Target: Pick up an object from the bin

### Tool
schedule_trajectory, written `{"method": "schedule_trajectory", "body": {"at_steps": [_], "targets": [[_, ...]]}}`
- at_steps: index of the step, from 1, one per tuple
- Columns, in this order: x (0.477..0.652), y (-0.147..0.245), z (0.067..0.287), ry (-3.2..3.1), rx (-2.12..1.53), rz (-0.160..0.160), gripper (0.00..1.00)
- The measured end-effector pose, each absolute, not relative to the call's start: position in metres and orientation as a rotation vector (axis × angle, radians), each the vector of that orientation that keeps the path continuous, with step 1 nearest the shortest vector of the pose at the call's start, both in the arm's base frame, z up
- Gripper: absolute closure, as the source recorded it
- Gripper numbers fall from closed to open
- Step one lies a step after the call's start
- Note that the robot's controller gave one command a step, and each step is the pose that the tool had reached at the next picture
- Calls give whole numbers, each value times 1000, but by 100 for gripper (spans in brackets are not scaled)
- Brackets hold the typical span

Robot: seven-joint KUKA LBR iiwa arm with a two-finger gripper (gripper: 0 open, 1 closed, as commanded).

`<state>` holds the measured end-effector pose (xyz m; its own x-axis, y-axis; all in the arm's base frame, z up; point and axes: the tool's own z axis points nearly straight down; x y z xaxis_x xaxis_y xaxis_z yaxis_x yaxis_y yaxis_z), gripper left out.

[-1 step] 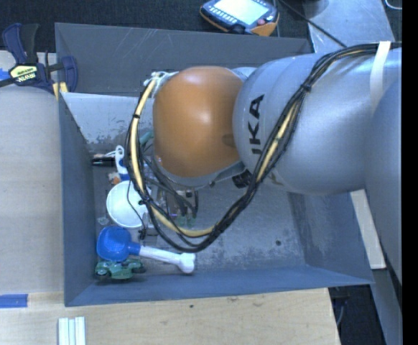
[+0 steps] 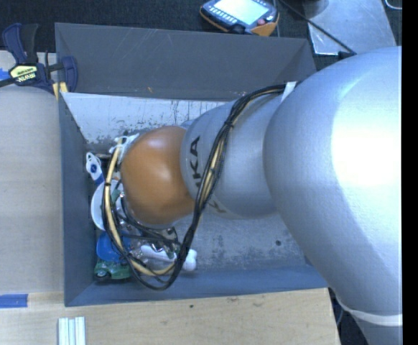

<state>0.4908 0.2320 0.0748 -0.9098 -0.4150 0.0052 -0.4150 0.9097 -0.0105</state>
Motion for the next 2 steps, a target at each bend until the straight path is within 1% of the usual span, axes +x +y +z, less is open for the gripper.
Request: {"method": "schedule_trajectory", "body": {"at_steps": [1,2], "targets": [[492,231,76,-3070,663,19,100],[533,221,89,-2933,1141,17,100]]}}
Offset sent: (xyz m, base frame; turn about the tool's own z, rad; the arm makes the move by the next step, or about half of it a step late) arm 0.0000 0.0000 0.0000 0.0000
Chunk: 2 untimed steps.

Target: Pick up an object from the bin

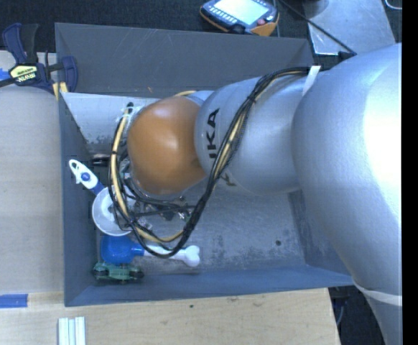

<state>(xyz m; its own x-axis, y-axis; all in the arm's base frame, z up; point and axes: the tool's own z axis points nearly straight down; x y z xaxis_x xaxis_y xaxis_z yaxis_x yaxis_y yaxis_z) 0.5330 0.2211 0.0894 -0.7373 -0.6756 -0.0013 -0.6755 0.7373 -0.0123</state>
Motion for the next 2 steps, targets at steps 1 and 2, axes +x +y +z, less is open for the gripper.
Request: {"method": "schedule_trajectory", "body": {"at_steps": [1,2], "targets": [[533,221,89,2924,-1134,-17,0],[491,198,92,2510,-1870,-22,0]]}}
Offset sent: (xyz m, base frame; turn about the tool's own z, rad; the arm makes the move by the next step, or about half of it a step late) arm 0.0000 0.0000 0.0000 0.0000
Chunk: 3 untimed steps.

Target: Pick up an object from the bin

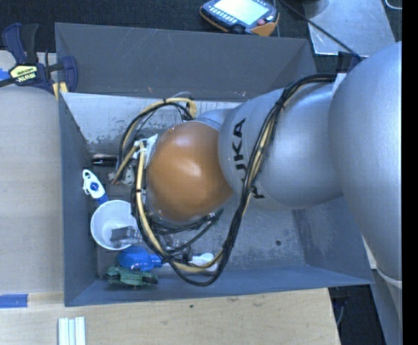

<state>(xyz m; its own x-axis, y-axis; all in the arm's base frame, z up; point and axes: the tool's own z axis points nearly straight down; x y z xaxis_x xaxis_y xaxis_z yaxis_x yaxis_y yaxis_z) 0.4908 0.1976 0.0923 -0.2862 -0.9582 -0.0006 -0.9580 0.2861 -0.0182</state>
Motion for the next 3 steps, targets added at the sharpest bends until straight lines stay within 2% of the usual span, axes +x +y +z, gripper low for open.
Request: {"method": "schedule_trajectory", "body": {"at_steps": [1,2,3], "targets": [[506,239,71,2490,-1889,-27,0],[505,237,71,2497,-1884,-26,100],[532,243,183,2618,-1688,-26,100]]}}
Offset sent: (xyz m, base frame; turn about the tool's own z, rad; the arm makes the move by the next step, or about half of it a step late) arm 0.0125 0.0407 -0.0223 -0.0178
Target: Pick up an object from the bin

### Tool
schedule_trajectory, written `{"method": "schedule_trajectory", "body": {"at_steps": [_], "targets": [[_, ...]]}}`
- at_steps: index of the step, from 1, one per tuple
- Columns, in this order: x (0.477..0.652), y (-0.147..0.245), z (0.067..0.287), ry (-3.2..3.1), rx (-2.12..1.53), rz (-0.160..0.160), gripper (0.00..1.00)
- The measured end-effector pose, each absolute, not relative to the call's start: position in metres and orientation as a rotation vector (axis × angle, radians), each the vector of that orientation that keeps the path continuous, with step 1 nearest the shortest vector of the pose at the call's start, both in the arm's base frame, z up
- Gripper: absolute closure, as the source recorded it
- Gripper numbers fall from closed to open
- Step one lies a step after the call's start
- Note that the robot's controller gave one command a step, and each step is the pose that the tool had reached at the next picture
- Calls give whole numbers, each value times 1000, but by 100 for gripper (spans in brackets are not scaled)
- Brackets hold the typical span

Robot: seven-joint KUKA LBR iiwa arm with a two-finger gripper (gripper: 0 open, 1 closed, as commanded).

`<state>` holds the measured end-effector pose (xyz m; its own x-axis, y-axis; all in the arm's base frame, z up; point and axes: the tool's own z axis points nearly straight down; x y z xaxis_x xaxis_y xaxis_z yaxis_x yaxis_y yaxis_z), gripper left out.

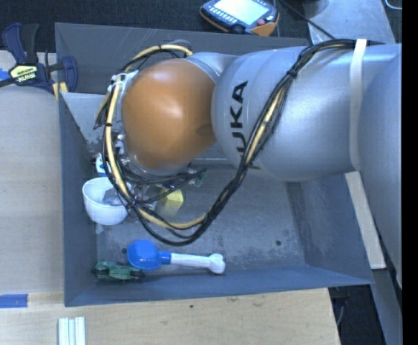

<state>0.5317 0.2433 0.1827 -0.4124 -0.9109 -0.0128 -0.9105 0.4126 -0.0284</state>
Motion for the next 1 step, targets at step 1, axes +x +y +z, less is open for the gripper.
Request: {"method": "schedule_trajectory", "body": {"at_steps": [1], "targets": [[484,247,251,2620,-1666,-25,100]]}}
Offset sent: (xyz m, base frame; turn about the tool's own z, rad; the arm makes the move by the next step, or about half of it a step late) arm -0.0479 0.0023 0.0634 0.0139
